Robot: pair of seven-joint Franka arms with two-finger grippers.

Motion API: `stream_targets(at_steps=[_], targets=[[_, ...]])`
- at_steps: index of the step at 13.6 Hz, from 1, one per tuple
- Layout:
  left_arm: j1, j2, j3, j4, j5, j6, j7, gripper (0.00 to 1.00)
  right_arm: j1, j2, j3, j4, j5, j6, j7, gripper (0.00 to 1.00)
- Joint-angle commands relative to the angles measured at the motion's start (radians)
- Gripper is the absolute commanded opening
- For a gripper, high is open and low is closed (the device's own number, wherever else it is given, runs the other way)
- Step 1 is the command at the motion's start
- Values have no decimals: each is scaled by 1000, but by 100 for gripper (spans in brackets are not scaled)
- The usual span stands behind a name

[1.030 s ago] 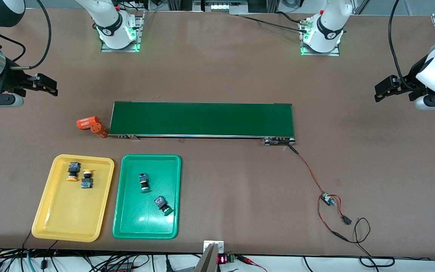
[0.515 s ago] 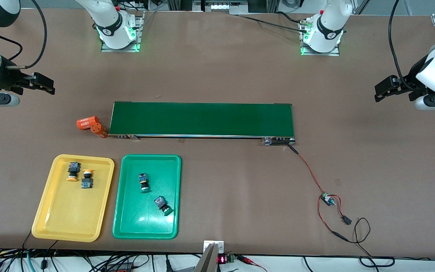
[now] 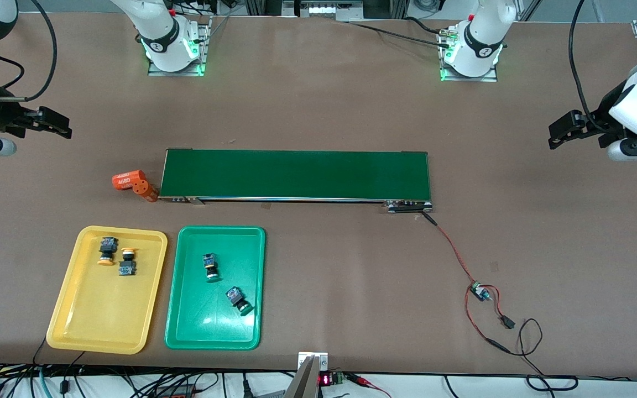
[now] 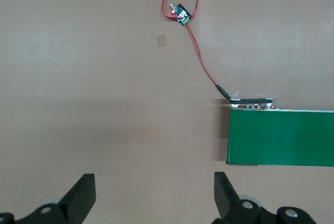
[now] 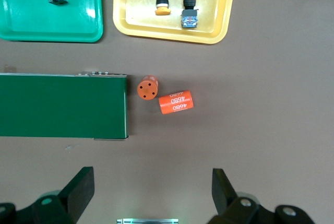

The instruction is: Sort buttons by color to trays

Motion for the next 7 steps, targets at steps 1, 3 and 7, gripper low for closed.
stream_targets(at_steps=[1,3,7], targets=[[-1,1,2,18,-14,-21,9,100,-41,0,71,18,20,-10,-5,100],[-1,1,2,18,-14,-21,9,100,-52,0,106,21,22,-10,-4,100],[-1,1,2,20,-14,-21,9,100,-47,0,109,21,30,-4,0,100]])
